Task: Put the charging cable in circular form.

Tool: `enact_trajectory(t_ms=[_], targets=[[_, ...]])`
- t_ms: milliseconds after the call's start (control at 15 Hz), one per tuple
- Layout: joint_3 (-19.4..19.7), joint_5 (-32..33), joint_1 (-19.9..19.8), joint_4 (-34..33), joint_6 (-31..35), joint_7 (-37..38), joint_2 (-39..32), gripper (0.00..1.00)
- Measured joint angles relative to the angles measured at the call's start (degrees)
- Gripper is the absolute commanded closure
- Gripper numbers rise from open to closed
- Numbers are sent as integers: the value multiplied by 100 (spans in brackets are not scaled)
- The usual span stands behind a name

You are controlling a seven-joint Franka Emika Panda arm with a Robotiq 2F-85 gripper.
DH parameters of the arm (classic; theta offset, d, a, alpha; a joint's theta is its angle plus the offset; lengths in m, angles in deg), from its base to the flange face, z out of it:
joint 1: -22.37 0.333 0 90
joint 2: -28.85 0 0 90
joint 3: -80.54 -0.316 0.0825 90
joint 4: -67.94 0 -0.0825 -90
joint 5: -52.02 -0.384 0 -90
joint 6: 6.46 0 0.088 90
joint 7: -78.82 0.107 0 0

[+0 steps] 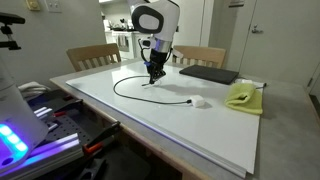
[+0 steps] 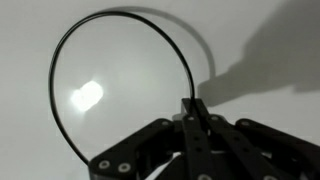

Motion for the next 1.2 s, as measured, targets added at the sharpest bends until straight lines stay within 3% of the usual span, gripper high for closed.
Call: enact_trajectory(t_ms=[200,267,333,600,1000,1200], targets=[[158,-307,177,0,-58,0,-113,99],[163,-307,192,-1,-59,0,-133,88],[162,-292,197,-4,-58,-1,-141,69],[162,-190,226,-28,-58,-20,-126,42],[334,1409,479,-111,-451,-11,-30,2],[499,2345,702,-287,-1129,-3,86,0]])
